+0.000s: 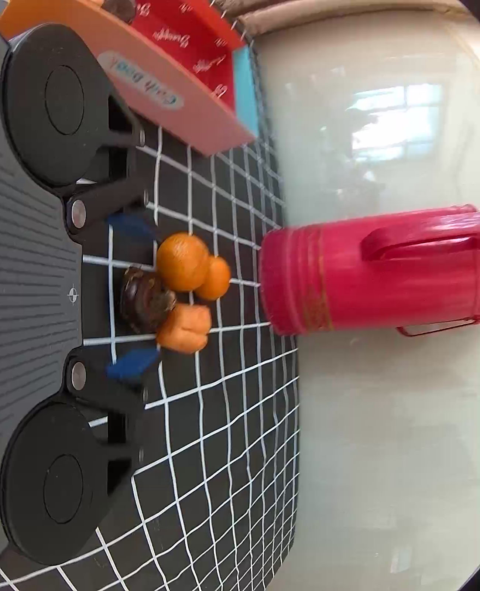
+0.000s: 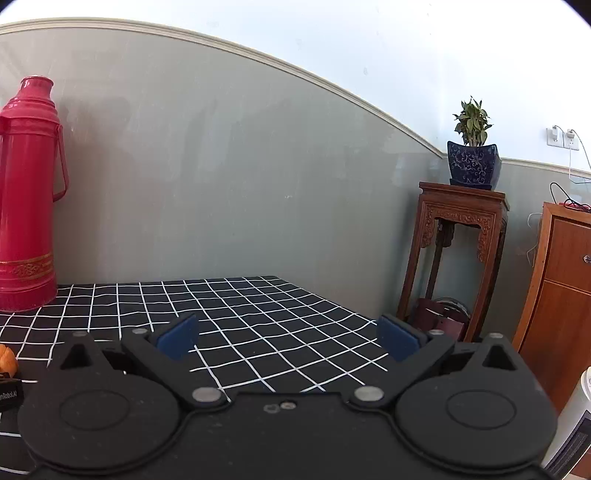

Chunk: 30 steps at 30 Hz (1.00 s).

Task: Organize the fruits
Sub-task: 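Reach the left tool to the pile and grasp another dark purple fruit, then carry the purple fruit into the red box and open the left tool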

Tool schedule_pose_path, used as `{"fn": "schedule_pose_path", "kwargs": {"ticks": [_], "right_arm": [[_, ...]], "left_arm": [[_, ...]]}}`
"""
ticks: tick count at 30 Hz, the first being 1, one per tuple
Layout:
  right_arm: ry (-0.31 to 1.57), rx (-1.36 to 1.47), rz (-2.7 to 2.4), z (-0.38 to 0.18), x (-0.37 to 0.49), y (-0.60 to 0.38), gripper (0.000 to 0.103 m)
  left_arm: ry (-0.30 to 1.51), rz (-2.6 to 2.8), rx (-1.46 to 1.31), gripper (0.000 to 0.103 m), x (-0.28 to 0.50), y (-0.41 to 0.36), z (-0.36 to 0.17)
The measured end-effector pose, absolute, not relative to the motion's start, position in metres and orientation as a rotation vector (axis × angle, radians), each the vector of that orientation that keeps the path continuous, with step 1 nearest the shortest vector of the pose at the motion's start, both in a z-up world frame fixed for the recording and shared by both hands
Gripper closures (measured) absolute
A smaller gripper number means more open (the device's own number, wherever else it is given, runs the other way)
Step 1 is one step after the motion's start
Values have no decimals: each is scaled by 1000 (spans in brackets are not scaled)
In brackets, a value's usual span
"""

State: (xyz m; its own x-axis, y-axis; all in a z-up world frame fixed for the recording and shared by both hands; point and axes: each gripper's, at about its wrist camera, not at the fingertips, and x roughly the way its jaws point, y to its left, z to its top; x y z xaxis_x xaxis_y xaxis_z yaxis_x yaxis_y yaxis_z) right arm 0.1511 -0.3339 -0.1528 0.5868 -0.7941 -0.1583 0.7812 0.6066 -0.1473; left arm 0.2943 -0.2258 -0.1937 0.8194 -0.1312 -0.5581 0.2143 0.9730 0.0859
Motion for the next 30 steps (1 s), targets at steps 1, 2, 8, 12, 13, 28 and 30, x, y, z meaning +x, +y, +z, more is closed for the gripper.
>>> {"fn": "schedule_pose_path", "kwargs": {"ticks": [1, 2, 8, 12, 13, 28, 30], "right_arm": [[215, -68, -918, -153, 151, -334, 6], [216, -74, -918, -152, 151, -333, 6], [215, -73, -916, -153, 151, -330, 6], [215, -81, -897, -151, 154, -325, 6], [210, -81, -891, -151, 155, -323, 6], [214, -69, -752, -149, 177, -272, 6], [218, -79, -723, -150, 182, -263, 6]], "left_arm": [[594, -188, 142, 47, 298, -227, -195], [604, -190, 135, 54, 299, -226, -195], [615, -209, 130, 62, 301, -226, -199], [556, -193, 156, 62, 292, -222, -194], [530, -184, 167, 62, 289, -219, -191], [434, 152, 149, 62, 283, -90, -156], [449, 212, 144, 62, 286, -68, -157]]}}
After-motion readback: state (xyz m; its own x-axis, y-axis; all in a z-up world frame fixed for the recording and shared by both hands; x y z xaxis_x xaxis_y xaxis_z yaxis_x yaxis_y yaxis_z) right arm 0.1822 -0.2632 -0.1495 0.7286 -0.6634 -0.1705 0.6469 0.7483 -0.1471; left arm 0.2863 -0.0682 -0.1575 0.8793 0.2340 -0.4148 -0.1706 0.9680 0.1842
